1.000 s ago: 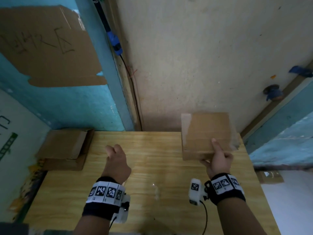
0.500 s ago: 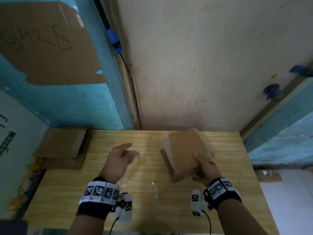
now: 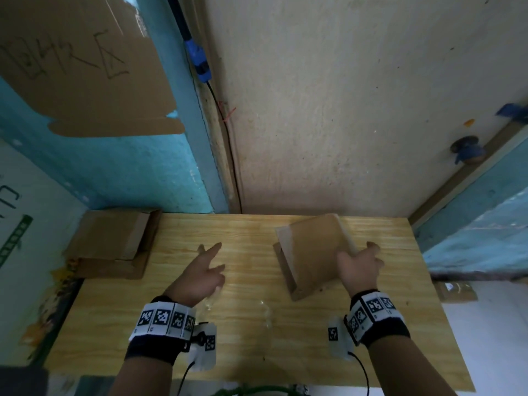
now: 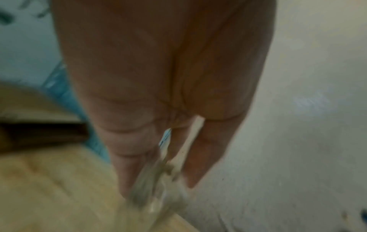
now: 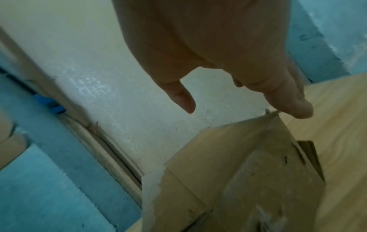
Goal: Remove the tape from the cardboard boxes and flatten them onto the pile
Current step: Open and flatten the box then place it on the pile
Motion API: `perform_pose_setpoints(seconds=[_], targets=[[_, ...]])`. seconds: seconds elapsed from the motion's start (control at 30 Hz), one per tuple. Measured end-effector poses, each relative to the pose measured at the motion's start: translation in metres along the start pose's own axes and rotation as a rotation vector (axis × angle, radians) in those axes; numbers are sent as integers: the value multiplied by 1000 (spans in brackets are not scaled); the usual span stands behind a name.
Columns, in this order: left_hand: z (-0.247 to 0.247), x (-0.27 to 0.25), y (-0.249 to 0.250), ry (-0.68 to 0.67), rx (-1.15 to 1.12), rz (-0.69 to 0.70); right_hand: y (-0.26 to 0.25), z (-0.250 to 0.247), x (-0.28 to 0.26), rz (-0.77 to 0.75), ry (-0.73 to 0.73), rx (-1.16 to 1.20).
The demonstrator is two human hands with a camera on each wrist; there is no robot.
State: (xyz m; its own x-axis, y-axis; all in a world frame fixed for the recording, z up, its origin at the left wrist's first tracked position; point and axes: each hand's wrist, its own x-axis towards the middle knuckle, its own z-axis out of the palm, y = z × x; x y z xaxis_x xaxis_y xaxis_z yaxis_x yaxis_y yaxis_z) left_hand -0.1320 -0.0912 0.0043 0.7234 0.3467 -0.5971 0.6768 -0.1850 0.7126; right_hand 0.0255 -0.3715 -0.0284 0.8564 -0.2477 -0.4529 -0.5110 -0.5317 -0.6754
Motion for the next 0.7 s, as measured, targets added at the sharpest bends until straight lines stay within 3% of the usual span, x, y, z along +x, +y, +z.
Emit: perform_pose_setpoints(seconds=[0.1,0.17,0.4,0.5,0.7], targets=[[0,-9,4,-33,-48,68,-3,-1,-6,-136,-38,-66],[-4,-17,12,-64,-13,185,-3,-1,-9,-184,-87,-120],[-13,-32,46,-136,-147,664,0,1,-8,-114,-190,-403],[-10,-30,56,-161,-110,694,5,2,0,-76,-196,-460],[0,-35,70,-244,-66,620,15,2,19,-70,-208,-419]])
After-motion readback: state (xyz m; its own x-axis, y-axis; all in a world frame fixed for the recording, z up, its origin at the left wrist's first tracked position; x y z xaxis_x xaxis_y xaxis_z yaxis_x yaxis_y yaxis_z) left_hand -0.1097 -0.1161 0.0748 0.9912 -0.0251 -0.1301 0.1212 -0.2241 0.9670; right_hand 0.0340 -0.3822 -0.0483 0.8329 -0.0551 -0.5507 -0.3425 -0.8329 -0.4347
